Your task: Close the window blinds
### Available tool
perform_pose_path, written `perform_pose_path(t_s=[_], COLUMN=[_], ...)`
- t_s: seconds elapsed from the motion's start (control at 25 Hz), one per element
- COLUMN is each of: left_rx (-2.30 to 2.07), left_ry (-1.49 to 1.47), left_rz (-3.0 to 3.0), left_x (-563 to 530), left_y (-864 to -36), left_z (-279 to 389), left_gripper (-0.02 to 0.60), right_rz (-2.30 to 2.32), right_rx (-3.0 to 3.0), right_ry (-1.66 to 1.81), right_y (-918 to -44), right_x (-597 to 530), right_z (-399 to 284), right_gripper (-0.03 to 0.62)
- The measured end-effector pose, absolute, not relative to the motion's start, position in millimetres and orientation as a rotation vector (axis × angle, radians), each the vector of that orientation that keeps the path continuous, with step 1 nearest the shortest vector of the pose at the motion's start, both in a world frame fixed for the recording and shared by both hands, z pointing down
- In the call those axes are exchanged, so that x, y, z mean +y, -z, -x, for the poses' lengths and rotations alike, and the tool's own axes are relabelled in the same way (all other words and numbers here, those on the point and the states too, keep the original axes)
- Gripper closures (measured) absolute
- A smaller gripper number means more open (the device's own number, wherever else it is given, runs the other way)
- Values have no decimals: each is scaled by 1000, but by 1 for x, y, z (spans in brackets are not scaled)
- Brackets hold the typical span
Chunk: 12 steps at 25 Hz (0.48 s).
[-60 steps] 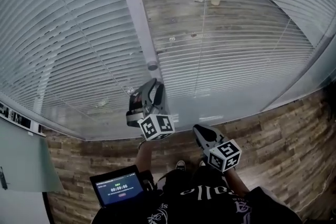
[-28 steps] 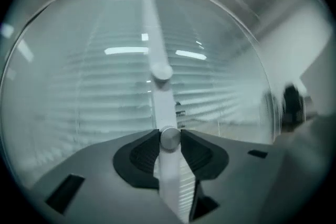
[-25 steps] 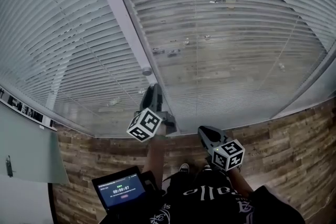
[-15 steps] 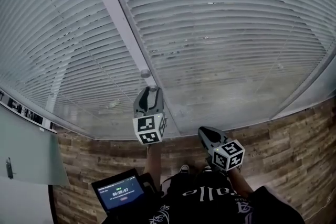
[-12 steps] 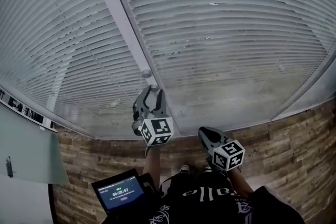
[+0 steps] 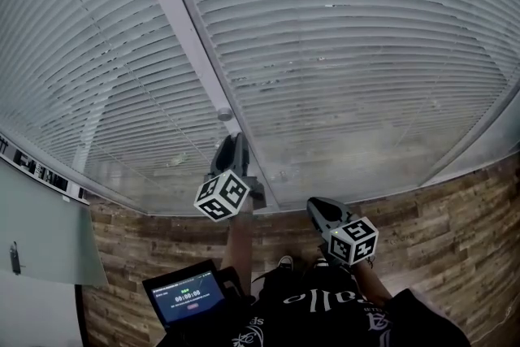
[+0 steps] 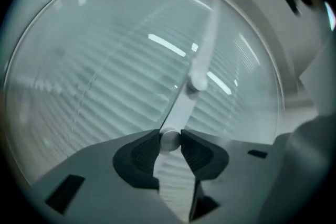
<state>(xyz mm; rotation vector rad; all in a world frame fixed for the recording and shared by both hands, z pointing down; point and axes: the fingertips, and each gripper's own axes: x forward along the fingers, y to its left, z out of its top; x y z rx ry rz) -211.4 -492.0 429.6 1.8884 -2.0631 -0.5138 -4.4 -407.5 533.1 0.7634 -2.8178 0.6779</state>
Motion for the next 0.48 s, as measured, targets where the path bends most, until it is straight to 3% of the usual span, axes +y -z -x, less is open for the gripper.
perform_pose_path(t_s=[0.12, 0.48], left_rx=[-1821, -2045], left_ry=[875, 434], left_rz=[-1733, -1942], left_x=[-493, -468], left_y=[-435, -437], left_z=[212, 193], left_gripper=[453, 451], right_rz=[-772, -752], right_rx=[-2819, -2827], right_ry=[-682, -681], right_y=[-532, -528], right_x=[-408, -401], right_z=[0, -14], right_gripper=[563, 563])
